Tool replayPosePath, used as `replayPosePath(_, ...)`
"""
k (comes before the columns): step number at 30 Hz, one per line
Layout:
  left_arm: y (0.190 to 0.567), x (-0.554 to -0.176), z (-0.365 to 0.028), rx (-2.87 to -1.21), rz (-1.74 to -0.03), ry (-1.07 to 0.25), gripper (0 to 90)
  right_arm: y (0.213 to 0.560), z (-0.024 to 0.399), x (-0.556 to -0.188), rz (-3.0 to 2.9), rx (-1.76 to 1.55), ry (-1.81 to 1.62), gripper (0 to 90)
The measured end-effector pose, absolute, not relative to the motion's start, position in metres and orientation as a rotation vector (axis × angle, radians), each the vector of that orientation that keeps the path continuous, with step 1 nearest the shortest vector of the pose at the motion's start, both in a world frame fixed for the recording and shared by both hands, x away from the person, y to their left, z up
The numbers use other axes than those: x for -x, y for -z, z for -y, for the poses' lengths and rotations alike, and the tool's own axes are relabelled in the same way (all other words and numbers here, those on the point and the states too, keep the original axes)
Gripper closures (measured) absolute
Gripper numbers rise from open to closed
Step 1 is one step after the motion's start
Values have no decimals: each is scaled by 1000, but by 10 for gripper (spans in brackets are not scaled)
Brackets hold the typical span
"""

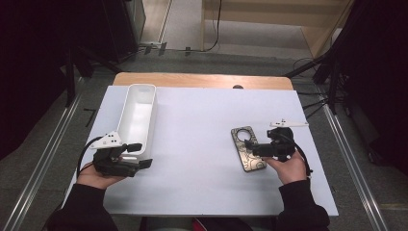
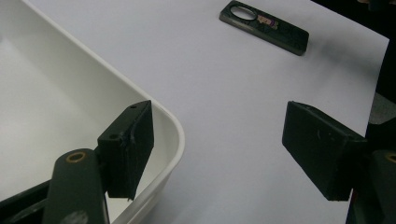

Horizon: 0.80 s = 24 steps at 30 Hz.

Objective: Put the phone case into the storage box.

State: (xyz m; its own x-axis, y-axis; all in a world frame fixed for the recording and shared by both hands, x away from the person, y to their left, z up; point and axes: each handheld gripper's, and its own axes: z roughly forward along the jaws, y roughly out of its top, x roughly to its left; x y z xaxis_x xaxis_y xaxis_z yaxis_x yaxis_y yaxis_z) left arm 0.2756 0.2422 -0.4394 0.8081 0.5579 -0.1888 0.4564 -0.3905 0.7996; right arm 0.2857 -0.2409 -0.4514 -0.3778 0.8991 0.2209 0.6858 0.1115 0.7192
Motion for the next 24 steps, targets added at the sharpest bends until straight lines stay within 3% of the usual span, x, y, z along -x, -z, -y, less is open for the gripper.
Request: replayPosePath(24,439,-276,-244,-2039,-757,-140,245,453,231,-308,-2100,-1634,-988,0)
